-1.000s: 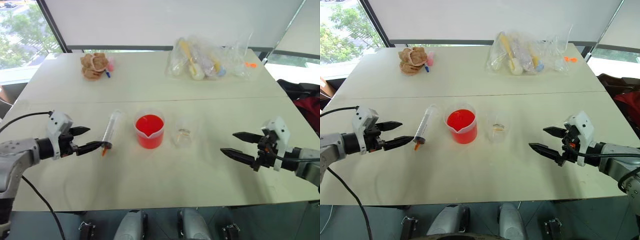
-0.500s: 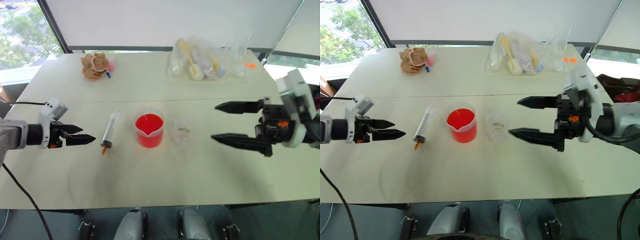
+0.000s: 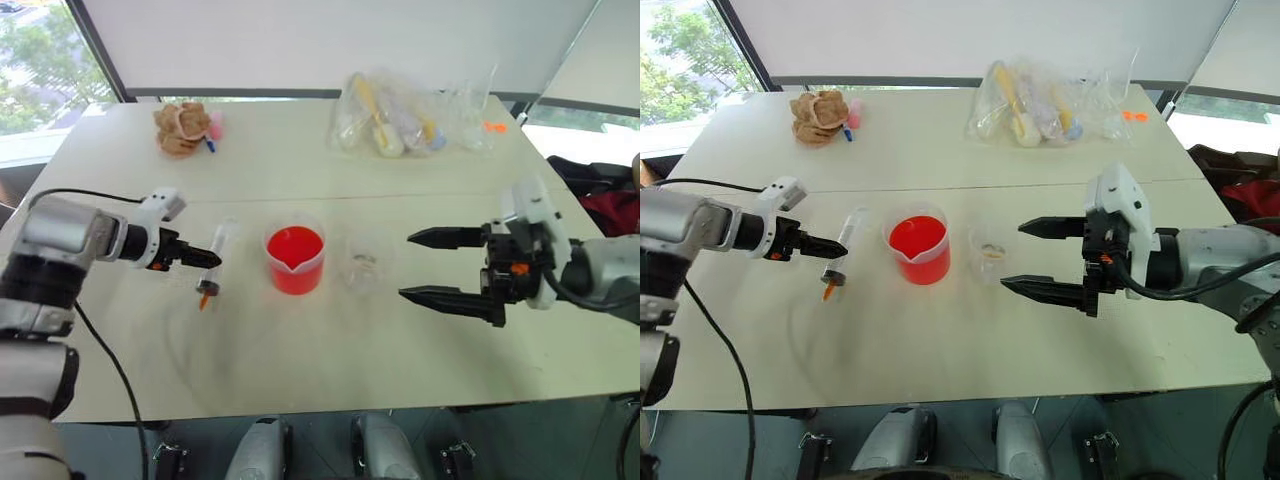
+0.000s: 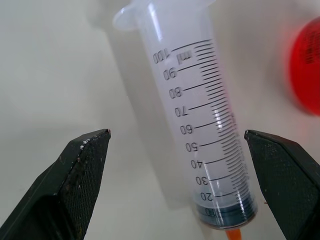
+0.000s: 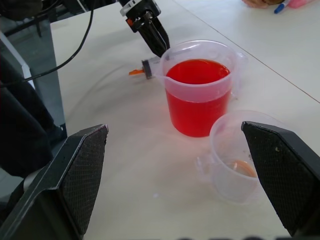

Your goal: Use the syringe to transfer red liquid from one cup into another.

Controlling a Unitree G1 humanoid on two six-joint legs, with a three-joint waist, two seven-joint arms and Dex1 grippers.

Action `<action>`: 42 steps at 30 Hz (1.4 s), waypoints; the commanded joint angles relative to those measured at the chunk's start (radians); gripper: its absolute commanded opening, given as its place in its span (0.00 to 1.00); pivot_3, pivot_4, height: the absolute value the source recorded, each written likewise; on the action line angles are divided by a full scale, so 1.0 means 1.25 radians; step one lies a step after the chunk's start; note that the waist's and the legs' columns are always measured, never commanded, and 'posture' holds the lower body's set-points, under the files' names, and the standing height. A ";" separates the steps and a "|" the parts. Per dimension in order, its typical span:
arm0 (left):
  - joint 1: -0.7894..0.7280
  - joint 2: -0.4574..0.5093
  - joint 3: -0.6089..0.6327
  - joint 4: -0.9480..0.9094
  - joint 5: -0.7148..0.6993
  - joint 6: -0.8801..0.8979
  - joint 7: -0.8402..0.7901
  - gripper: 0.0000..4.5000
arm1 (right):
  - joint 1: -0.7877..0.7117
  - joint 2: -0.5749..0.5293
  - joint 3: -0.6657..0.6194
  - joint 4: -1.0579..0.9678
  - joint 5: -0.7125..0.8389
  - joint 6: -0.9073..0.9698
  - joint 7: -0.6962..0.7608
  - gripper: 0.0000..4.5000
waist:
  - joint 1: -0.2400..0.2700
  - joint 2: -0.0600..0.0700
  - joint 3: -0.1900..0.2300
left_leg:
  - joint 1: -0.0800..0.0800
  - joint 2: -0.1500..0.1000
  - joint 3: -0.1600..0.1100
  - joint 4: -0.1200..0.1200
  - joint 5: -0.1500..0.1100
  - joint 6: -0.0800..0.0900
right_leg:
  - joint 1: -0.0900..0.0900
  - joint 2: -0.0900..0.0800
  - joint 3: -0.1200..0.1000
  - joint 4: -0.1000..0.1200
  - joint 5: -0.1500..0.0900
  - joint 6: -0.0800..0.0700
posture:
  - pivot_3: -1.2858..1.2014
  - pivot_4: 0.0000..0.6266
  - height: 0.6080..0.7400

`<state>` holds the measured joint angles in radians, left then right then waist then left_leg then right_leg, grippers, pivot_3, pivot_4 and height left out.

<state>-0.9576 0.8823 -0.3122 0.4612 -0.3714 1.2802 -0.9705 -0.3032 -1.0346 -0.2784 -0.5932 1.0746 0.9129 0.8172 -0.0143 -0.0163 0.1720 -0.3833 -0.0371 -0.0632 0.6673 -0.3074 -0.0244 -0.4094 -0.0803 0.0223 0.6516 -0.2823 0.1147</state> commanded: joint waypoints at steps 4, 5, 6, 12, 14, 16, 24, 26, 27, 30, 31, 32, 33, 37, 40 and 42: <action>-0.108 -0.089 -0.087 0.157 0.093 -0.035 -0.022 1.00 | 0.026 0.036 -0.016 -0.024 -0.010 -0.025 -0.031 0.99 | 0.004 0.000 0.000 | -0.002 0.000 0.000 0.001 0.000 0.000 | 0.000 -0.001 0.000 0.000 0.000 0.001 | 0.52 0.24 1.00; -0.119 -0.106 -0.094 0.191 0.112 -0.050 -0.016 1.00 | 0.028 0.040 -0.017 -0.026 -0.009 -0.025 -0.036 0.99 | 0.004 0.000 0.000 | -0.002 -0.001 0.000 0.001 0.000 0.000 | 0.000 -0.001 0.000 -0.001 0.001 0.001 | 0.52 0.24 1.00; -0.132 -0.126 -0.096 0.232 0.130 -0.069 -0.006 1.00 | 0.032 0.044 -0.018 -0.028 -0.010 -0.026 -0.039 0.99 | 0.004 0.000 0.000 | -0.002 -0.001 0.000 0.001 0.000 0.000 | 0.000 -0.001 0.000 -0.001 0.001 0.001 | 0.52 0.24 1.00; -0.204 -0.244 -0.027 0.451 0.189 -0.134 0.089 1.00 | 0.056 0.066 -0.028 -0.044 0.002 -0.026 -0.075 0.99 | 0.011 0.002 -0.001 | 0.000 -0.002 -0.001 0.002 0.002 0.003 | 0.002 -0.001 0.000 0.000 0.001 0.002 | 0.52 0.24 1.00; -0.217 -0.265 0.003 0.495 0.204 -0.154 0.128 1.00 | 0.065 0.068 -0.033 -0.049 0.005 -0.026 -0.083 0.99 | 0.014 0.002 -0.001 | 0.004 -0.002 -0.001 0.001 0.002 0.003 | 0.005 -0.001 0.000 0.000 0.002 0.003 | 0.52 0.24 1.00; -0.225 -0.279 0.017 0.524 0.225 -0.172 0.162 0.88 | 0.075 0.068 -0.040 -0.052 0.006 -0.025 -0.090 1.00 | 0.015 0.002 -0.001 | 0.009 -0.001 -0.001 0.001 0.002 0.003 | 0.011 -0.001 0.000 0.000 0.002 0.003 | 0.52 0.24 1.00; -0.247 -0.285 0.052 0.556 0.267 -0.185 0.178 0.33 | 0.082 0.073 -0.041 -0.041 0.002 -0.034 -0.106 1.00 | 0.015 0.002 -0.001 | 0.009 -0.001 -0.001 0.001 0.003 0.003 | 0.010 -0.001 0.000 0.000 0.002 0.003 | 0.52 0.24 1.00; -0.251 -0.278 0.065 0.552 0.269 -0.185 0.178 0.33 | 0.081 0.075 -0.038 -0.039 0.001 -0.035 -0.109 1.00 | 0.015 0.002 -0.001 | 0.009 -0.001 -0.001 0.001 0.003 0.003 | 0.010 -0.001 0.000 0.000 0.002 0.003 | 0.52 0.24 1.00; -0.257 -0.268 0.070 0.537 0.266 -0.191 0.158 0.33 | 0.084 0.074 -0.042 -0.038 0.000 -0.035 -0.111 1.00 | 0.015 0.002 -0.001 | 0.009 -0.001 -0.001 0.001 0.003 0.003 | 0.010 -0.001 0.000 0.000 0.002 0.003 | 0.52 0.24 1.00; -0.297 -0.227 0.101 0.490 0.243 -0.205 0.089 0.33 | 0.098 0.066 -0.072 -0.027 -0.003 -0.033 -0.118 1.00 | 0.012 0.000 0.000 | 0.007 -0.001 -0.001 0.001 0.003 0.003 | 0.008 -0.001 0.000 0.001 0.003 0.003 | 0.52 0.24 1.00; -0.318 -0.204 0.119 0.468 0.227 -0.220 0.055 0.33 | 0.102 0.060 -0.091 -0.019 -0.002 -0.031 -0.118 1.00 | 0.012 -0.001 0.000 | 0.006 -0.001 -0.001 0.001 0.003 0.003 | 0.008 -0.001 0.000 0.001 0.003 0.003 | 0.52 0.24 1.00; -0.337 -0.179 0.139 0.438 0.208 -0.237 0.016 0.33 | 0.103 0.054 -0.114 -0.009 0.004 -0.029 -0.119 1.00 | 0.011 -0.004 0.002 | 0.005 -0.001 -0.001 0.001 0.003 0.003 | 0.006 -0.001 0.000 0.001 0.003 0.003 | 0.52 0.24 1.00; -0.352 -0.159 0.161 0.409 0.186 -0.246 -0.020 0.33 | 0.099 0.048 -0.135 0.000 0.014 -0.025 -0.122 1.00 | 0.009 -0.007 0.004 | 0.000 -0.001 -0.001 0.001 0.004 0.002 | 0.000 -0.001 0.000 0.002 0.003 0.003 | 0.52 0.24 1.00; -0.318 -0.124 0.313 0.251 0.071 -0.434 -0.105 0.33 | 0.069 0.034 -0.203 0.049 0.037 -0.026 -0.133 1.00 | 0.006 -0.007 0.004 | -0.020 -0.002 -0.002 0.010 0.008 -0.006 | -0.017 -0.003 0.000 0.008 0.005 0.002 | 0.52 0.24 1.00; -0.286 -0.168 0.397 0.149 -0.009 -0.450 -0.091 0.33 | 0.020 0.030 -0.194 0.063 -0.006 -0.055 -0.156 1.00 | 0.007 -0.007 0.004 | -0.020 -0.004 -0.001 0.011 0.008 -0.005 | -0.016 -0.006 0.000 0.005 0.005 0.003 | 0.52 0.24 1.00; -0.280 -0.220 0.438 0.089 -0.061 -0.413 -0.050 0.33 | -0.021 0.029 -0.168 0.062 -0.057 -0.083 -0.177 1.00 | 0.013 -0.007 0.004 | -0.020 -0.004 -0.001 0.012 0.008 -0.005 | -0.015 -0.006 0.000 0.004 0.006 0.005 | 0.52 0.24 1.00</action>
<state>-1.2987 0.6232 0.1975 0.6391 -0.3892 0.7460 -1.0583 -0.3011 -0.9821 -0.4831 -0.5038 1.0381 0.8490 0.6127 0.0025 -0.0250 0.1767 -0.4080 -0.0416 -0.0642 0.6835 -0.2989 -0.0281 -0.4284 -0.0874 0.0220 0.6571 -0.2743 0.1219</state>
